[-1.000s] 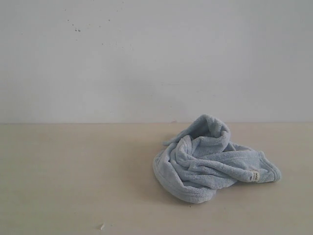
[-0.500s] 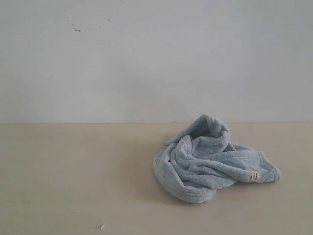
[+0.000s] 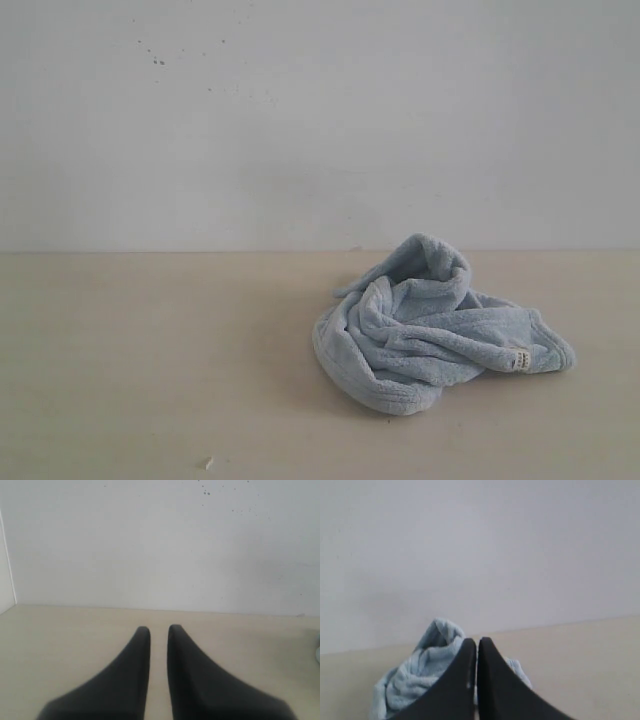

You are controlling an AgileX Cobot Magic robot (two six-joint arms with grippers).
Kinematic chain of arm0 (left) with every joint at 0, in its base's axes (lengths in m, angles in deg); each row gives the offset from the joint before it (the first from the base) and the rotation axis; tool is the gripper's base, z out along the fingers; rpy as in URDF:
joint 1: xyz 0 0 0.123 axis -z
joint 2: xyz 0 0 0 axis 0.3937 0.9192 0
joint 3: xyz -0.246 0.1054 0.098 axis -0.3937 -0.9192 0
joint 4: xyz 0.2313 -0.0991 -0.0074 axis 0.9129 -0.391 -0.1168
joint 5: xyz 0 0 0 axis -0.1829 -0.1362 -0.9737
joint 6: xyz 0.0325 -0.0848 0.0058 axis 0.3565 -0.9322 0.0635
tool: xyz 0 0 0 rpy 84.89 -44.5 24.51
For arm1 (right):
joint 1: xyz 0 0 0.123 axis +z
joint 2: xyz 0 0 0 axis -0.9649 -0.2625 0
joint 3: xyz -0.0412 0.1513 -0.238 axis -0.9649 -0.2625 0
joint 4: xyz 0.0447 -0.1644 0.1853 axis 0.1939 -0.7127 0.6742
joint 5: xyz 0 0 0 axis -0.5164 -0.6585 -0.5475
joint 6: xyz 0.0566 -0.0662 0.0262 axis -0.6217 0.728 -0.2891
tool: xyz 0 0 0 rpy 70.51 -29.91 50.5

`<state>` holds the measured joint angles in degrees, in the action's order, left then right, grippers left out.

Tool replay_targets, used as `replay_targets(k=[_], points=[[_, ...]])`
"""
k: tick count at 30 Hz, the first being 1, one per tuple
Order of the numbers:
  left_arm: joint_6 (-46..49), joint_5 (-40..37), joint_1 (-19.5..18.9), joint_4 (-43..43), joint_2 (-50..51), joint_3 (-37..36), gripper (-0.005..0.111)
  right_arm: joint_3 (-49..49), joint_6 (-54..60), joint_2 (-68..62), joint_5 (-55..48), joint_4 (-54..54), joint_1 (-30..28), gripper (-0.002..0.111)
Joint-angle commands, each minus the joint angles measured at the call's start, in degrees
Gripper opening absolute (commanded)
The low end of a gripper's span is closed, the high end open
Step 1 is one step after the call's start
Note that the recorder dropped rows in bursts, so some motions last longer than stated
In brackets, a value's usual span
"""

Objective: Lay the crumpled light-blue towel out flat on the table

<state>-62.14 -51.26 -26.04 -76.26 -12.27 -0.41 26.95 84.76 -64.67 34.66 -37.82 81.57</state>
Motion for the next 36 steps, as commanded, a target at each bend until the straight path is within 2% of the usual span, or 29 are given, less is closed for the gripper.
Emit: replay_targets(k=[1, 8, 13, 18, 22, 29, 36], points=[[0.17, -0.05, -0.17, -0.44, -0.06, -0.22, 0.013, 0.07, -8.3, 0.26, 5.03, 1.08, 0.08, 0.001], [0.17, -0.05, -0.17, -0.44, -0.06, -0.22, 0.013, 0.07, -26.01, 0.26, 5.11, 1.17, 0.08, 0.001], [0.17, -0.05, -0.17, -0.44, -0.06, -0.22, 0.013, 0.07, -34.21, 0.26, 6.26, 1.17, 0.08, 0.001], [0.17, -0.05, -0.17, -0.44, -0.06, -0.22, 0.013, 4.36, -34.5, 0.26, 4.95, -1.59, 0.33, 0.001], [0.17, -0.05, -0.17, -0.44, -0.06, -0.22, 0.013, 12.06, -30.1, -4.98, -3.3, -9.02, 3.28, 0.001], [0.17, -0.05, -0.17, -0.44, -0.06, -0.22, 0.013, 27.82, -1.3, -30.68, -16.37, -10.03, 12.3, 0.001], [0.17, -0.05, -0.17, -0.44, -0.06, -0.22, 0.013, 38.05, 7.12, -62.32, -13.5, -13.71, 13.71, 0.001]])
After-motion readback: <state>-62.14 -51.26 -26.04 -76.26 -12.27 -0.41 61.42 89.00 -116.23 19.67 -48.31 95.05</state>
